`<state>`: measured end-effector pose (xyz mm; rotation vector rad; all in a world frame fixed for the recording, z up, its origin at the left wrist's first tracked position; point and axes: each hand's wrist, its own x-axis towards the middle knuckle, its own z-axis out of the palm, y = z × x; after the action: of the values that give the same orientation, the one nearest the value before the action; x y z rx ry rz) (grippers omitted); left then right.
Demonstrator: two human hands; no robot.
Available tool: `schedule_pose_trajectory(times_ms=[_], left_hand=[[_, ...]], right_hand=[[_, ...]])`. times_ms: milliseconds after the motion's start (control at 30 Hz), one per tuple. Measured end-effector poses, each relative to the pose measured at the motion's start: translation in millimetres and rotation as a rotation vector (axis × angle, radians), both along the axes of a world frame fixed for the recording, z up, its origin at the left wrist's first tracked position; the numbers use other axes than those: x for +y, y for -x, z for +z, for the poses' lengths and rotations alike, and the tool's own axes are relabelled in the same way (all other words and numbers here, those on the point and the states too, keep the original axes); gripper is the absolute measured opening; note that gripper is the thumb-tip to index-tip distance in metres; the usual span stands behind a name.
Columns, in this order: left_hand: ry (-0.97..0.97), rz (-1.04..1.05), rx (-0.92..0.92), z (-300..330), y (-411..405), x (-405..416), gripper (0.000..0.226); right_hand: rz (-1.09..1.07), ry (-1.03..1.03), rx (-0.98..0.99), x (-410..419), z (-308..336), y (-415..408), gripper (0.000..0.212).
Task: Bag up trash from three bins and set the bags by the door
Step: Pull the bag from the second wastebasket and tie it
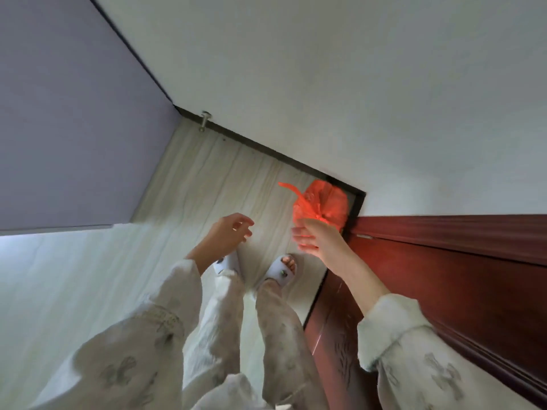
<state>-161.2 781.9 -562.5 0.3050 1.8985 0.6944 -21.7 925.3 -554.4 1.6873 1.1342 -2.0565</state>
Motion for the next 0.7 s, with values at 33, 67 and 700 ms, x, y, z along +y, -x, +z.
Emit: schedule_pose_trajectory(times_ms=[33,67,700], left_hand=[[-0.02,0.084,0.004,14.0,5.3,-17.6,0.018],[-0.031,0.168,0.013,29.2,9.7,-37.3,0.018],[-0.242,1.037,0.245,213.4,61.8,-516.4,0.019]], right_hand=[[0.048,-0.038,0.012,-7.8,16.6,9.2,0.016],[0.09,-0.083,0.029,-15.2,33.0,17.9,0.016],[0.854,-0.313,0.409,-408.9,233.0,201.1,0.028]])
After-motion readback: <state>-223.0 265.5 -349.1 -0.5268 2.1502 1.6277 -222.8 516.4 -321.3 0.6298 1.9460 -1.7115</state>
